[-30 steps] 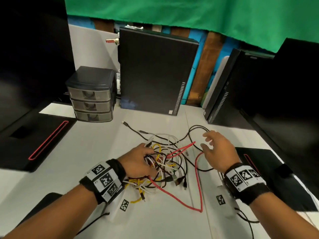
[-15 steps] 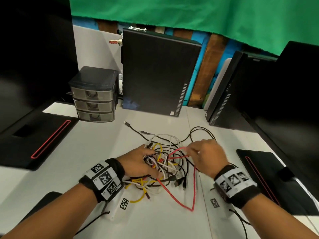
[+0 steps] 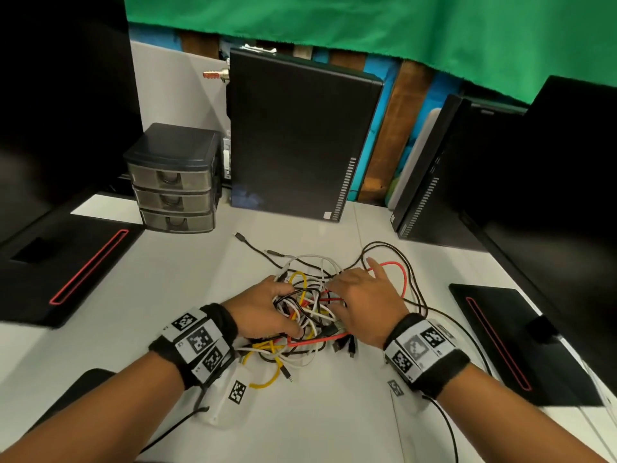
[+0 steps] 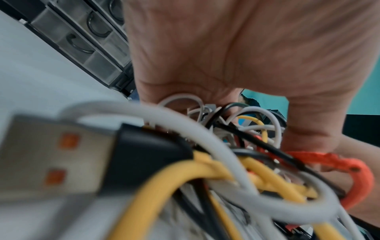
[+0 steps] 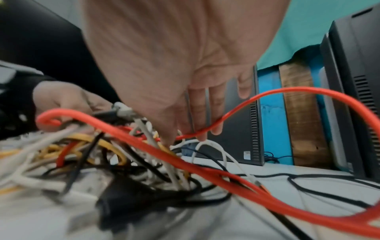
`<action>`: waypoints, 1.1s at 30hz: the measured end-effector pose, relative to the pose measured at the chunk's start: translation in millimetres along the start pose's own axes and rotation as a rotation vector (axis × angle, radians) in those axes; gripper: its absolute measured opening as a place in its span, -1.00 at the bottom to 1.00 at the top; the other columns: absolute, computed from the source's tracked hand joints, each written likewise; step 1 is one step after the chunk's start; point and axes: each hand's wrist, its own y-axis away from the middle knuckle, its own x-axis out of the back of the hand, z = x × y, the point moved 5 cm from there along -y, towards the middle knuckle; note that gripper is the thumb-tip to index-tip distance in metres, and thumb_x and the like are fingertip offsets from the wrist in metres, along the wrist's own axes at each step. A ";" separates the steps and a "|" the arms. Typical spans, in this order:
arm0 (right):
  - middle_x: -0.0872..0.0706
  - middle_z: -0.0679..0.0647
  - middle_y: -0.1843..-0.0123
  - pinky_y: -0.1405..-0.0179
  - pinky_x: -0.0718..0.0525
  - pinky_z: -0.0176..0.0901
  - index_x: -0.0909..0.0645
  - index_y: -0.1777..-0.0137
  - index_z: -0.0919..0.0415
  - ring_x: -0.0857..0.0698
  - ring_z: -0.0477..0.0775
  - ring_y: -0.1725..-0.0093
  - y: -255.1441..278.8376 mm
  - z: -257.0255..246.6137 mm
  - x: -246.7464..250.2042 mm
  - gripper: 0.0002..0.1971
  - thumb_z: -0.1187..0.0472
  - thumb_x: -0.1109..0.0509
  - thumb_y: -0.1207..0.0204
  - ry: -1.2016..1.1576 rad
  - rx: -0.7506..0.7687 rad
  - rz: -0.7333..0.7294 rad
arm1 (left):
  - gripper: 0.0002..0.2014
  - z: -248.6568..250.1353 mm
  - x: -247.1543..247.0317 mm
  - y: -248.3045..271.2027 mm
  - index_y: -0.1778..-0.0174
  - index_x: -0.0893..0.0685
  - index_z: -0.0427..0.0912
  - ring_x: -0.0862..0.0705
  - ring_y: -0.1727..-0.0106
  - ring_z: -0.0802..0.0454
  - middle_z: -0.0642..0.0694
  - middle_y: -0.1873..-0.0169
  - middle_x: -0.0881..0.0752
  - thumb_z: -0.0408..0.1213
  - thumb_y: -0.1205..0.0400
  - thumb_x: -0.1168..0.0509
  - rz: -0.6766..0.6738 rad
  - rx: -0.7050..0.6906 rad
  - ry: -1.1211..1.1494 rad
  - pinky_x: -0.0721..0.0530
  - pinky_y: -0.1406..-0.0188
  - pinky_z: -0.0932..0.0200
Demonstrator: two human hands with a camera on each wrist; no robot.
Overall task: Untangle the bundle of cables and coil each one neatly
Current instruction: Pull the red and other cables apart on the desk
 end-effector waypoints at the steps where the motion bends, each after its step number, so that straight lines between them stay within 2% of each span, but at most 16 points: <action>1: -0.72 -0.06 -0.24 -0.63 -0.16 0.21 -0.67 -0.33 -0.05 -0.60 0.06 -0.33 -2.3 0.5 -0.9 -0.66 -0.08 -0.19 -0.71 0.006 0.019 -0.016 | -0.19 -0.8 -0.3 -0.3 -0.29 -0.70 0.16 -0.63 -0.23 0.14 0.15 -0.21 -0.55 0.19 -0.03 -0.57 0.001 0.001 -0.009 -0.60 -0.38 0.15; 3: -0.78 -0.07 0.10 -0.36 -0.51 0.12 -0.78 -0.02 -0.04 -0.70 0.09 0.02 -5.2 4.7 0.3 -0.74 -0.05 -0.25 -0.69 0.031 0.069 0.052 | -0.22 -2.5 -1.1 -1.8 -0.27 -0.71 0.16 -0.63 -0.22 0.15 0.16 -0.19 -0.55 0.17 -0.05 -0.57 0.000 0.005 0.004 -0.60 -0.37 0.16; 5: -0.79 -0.08 0.24 -0.10 -0.64 0.03 -0.78 0.11 -0.02 -0.70 0.09 0.22 -4.7 20.2 3.7 -0.75 0.03 -0.28 -0.68 0.091 0.027 0.084 | -0.18 -3.6 -0.6 -3.3 -0.31 -0.70 0.11 -0.61 -0.27 0.12 0.13 -0.22 -0.54 0.20 -0.05 -0.57 0.015 0.016 0.006 -0.58 -0.41 0.14; 7: -0.83 -0.06 0.12 -0.04 -0.63 -0.06 -0.78 -0.03 -0.02 -0.73 0.10 0.15 -2.7 46.8 15.4 -0.71 0.03 -0.20 -0.73 0.141 -0.128 0.098 | -0.23 -5.1 -0.6 -4.7 -0.24 -0.71 0.04 -0.60 -0.25 0.11 0.10 -0.21 -0.55 0.19 -0.07 -0.58 0.028 0.031 0.013 -0.58 -0.34 0.20; 10: -0.80 0.10 0.02 0.14 -0.56 -0.13 -0.75 -0.11 0.06 -0.71 0.20 0.09 6.9 112.9 31.5 -0.71 0.05 -0.19 -0.73 0.030 -0.548 0.128 | -0.44 -3.3 -1.3 -4.3 -0.13 -0.73 0.09 -0.63 -0.14 0.13 0.09 -0.16 -0.56 0.02 -0.18 -0.62 0.029 0.028 0.038 -0.59 -0.10 0.32; 11: -0.78 0.15 0.03 0.16 -0.56 -0.11 -0.76 -0.10 0.08 -0.68 0.24 0.11 12.0 132.2 33.4 -0.70 0.04 -0.19 -0.71 -0.025 -0.679 0.127 | -0.39 -3.3 -1.6 -4.4 -0.19 -0.73 0.08 -0.64 -0.16 0.12 0.09 -0.19 -0.56 0.03 -0.17 -0.61 0.028 0.025 0.036 -0.62 -0.12 0.31; 13: -0.76 0.19 -0.01 0.06 -0.64 -0.01 -0.73 -0.16 0.10 -0.67 0.28 0.07 16.8 148.9 31.8 -0.72 0.04 -0.22 -0.68 -0.031 -0.816 0.077 | -0.15 -5.0 -1.0 -5.1 -0.35 -0.68 0.08 -0.63 -0.23 0.10 0.09 -0.27 -0.55 0.16 -0.05 -0.55 0.036 0.037 0.013 -0.62 -0.29 0.22; 15: -0.71 0.16 -0.25 -0.23 -0.62 0.09 -0.60 -0.41 0.07 -0.66 0.26 -0.22 12.6 137.8 26.5 -0.65 0.10 -0.29 -0.64 0.028 -0.757 0.020 | -0.09 -5.4 -0.5 -5.4 -0.35 -0.69 0.07 -0.62 -0.25 0.10 0.11 -0.24 -0.56 0.19 0.02 -0.52 0.039 0.036 0.032 -0.60 -0.37 0.16; 16: -0.66 0.12 -0.39 -0.36 -0.56 0.10 -0.51 -0.51 0.03 -0.59 0.21 -0.36 8.4 122.0 23.8 -0.57 0.12 -0.31 -0.63 0.040 -0.642 0.034 | -0.11 -5.3 -0.6 -5.3 -0.33 -0.70 0.07 -0.62 -0.25 0.11 0.12 -0.21 -0.56 0.18 0.02 -0.53 0.033 0.030 0.039 -0.60 -0.36 0.17; 18: -0.57 0.01 -0.53 -0.56 -0.37 0.10 -0.48 -0.55 -0.04 -0.46 0.11 -0.53 1.3 76.0 19.7 -0.53 0.10 -0.33 -0.64 0.007 -0.342 0.097 | -0.20 -3.3 -0.7 -4.4 -0.27 -0.72 0.08 -0.62 -0.20 0.14 0.15 -0.15 -0.57 0.14 -0.03 -0.55 0.027 0.016 0.044 -0.58 -0.26 0.26; 20: -0.53 -0.05 -0.57 -0.66 -0.15 0.21 -0.53 -0.51 -0.09 -0.37 0.06 -0.62 -0.7 31.8 10.9 -0.57 0.07 -0.34 -0.63 0.003 -0.086 0.070 | -0.26 -1.4 -0.3 -2.1 -0.24 -0.73 0.10 -0.62 -0.18 0.16 0.15 -0.14 -0.57 0.10 -0.06 -0.56 0.026 0.009 0.049 -0.57 -0.23 0.29; 23: -0.67 -0.04 -0.40 -0.68 0.06 0.30 -0.61 -0.42 -0.09 -0.48 0.05 -0.52 -3.0 -0.2 -6.0 -0.65 0.05 -0.29 -0.64 0.064 0.070 -0.085 | -0.27 -1.9 -0.1 -1.0 -0.25 -0.73 0.12 -0.64 -0.18 0.17 0.13 -0.17 -0.58 0.09 -0.07 -0.56 0.017 0.007 0.048 -0.61 -0.30 0.23; 24: -0.74 -0.05 -0.27 -0.67 0.05 0.26 -0.66 -0.34 -0.09 -0.57 0.06 -0.41 -3.3 -3.1 -5.6 -0.70 0.03 -0.24 -0.67 0.072 0.088 -0.102 | -0.24 -2.1 -0.2 -0.5 -0.27 -0.73 0.12 -0.64 -0.19 0.15 0.13 -0.19 -0.57 0.10 -0.07 -0.56 0.009 0.008 0.043 -0.61 -0.33 0.19; 26: -0.81 -0.07 -0.07 -0.61 -0.15 0.13 -0.73 -0.14 -0.04 -0.69 0.06 -0.16 -2.7 1.6 -2.4 -0.70 0.00 -0.14 -0.74 0.046 0.079 -0.107 | -0.23 -2.2 0.7 0.8 -0.31 -0.70 0.13 -0.63 -0.22 0.13 0.13 -0.21 -0.57 0.10 -0.09 -0.57 0.006 0.014 0.037 -0.61 -0.37 0.15; 29: -0.82 -0.02 0.13 -0.30 -0.55 0.01 -0.74 0.01 0.05 -0.71 0.11 0.14 -2.2 30.2 11.2 -0.66 0.02 -0.13 -0.76 0.064 -0.040 0.009 | -0.31 -0.1 1.4 1.3 -0.29 -0.71 0.15 -0.63 -0.24 0.12 0.12 -0.22 -0.58 0.10 -0.19 -0.62 0.008 0.002 0.047 -0.58 -0.39 0.14; 33: -0.81 -0.01 0.04 -0.10 -0.59 -0.06 -0.73 -0.12 -0.01 -0.74 0.13 0.06 -1.1 71.8 27.7 -0.66 -0.07 -0.12 -0.76 0.072 -0.338 0.071 | -0.32 6.6 -3.0 1.6 -0.19 -0.75 0.17 -0.74 -0.16 0.16 0.17 -0.13 -0.77 0.22 -0.11 -0.63 -0.034 -0.025 0.160 -0.64 -0.37 0.08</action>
